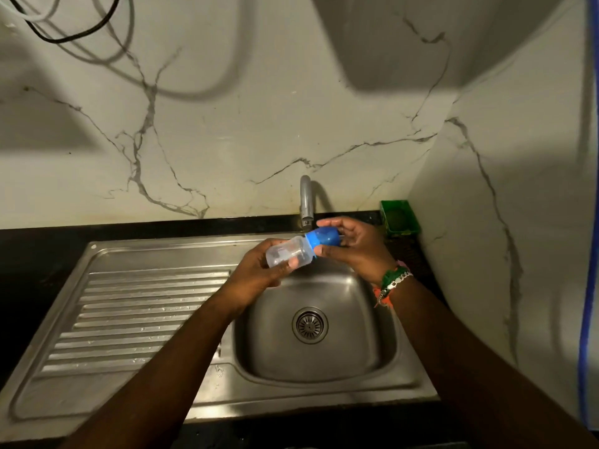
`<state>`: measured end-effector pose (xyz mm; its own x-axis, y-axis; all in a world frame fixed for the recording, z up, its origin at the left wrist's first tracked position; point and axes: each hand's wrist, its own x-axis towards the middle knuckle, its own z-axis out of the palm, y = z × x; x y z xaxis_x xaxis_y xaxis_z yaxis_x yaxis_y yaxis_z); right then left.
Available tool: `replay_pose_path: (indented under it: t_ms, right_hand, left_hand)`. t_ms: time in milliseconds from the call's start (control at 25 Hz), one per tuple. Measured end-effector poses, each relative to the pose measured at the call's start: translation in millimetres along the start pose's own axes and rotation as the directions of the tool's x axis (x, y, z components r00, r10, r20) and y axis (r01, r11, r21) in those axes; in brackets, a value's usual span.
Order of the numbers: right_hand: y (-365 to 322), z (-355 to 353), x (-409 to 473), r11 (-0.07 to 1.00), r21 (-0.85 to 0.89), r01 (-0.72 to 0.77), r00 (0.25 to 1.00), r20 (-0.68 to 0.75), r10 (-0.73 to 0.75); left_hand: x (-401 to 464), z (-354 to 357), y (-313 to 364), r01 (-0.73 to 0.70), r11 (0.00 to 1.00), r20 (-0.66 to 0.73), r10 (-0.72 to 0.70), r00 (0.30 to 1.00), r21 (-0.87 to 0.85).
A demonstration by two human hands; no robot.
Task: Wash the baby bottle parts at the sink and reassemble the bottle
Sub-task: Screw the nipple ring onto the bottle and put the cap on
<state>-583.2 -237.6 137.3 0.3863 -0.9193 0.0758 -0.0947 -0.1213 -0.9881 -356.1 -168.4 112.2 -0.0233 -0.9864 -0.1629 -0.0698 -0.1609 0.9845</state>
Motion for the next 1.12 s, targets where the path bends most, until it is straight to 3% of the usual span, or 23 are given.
replay_pose_path:
  t_ms: [120,240,320,440,680,800,880,960,1040,1120]
  right_hand:
    - [-15,12,4,0.999,0.026,0.023,1.000,-0.017,-0.022]
    - [-23,30,0,0.987,0.155,-0.033,0.999,0.001,0.033]
    - [-21,44,-1,0.981,0.175,-0.086,0.993,0.098,0.069]
    - [-15,82,1,0.978,0.123,-0.169,0.945,0.303,0.125]
    - [-5,236,33,0.988,-0.012,-0.155,0.835,0.533,0.138]
    - [7,342,55,0.987,-0.083,-0.136,0.820,0.550,0.159]
    - [19,404,65,0.984,-0.120,-0.131,0.834,0.523,0.175]
    - [32,470,76,0.982,-0.148,-0.119,0.835,0.520,0.179]
    - [43,531,86,0.977,-0.185,-0.109,0.847,0.497,0.188]
    - [54,578,95,0.968,-0.221,-0.120,0.864,0.457,0.211]
  left_hand:
    - [-5,-1,-1,-0.111,0.987,-0.071,0.120,0.990,0.118]
    - [-19,-4,-5,-0.153,0.988,-0.191,0.146,0.971,-0.025]
    - [-31,-12,-11,-0.162,0.978,-0.236,0.128,0.963,-0.132]
    - [-55,-33,-33,-0.141,0.981,-0.298,0.096,0.950,-0.131]
    - [-126,-147,-74,-0.060,0.996,-0.533,0.018,0.846,-0.060]
    - [-162,-232,-100,-0.011,1.000,-0.625,-0.006,0.781,-0.022]
    - [-181,-283,-121,0.091,0.993,-0.691,-0.014,0.723,0.075]
    - [-202,-339,-151,0.279,0.920,-0.771,0.038,0.636,0.275]
    - [-219,-390,-186,0.536,0.760,-0.817,-0.010,0.576,0.368]
    - [-229,-419,-213,0.703,0.592,-0.811,-0.135,0.569,0.395]
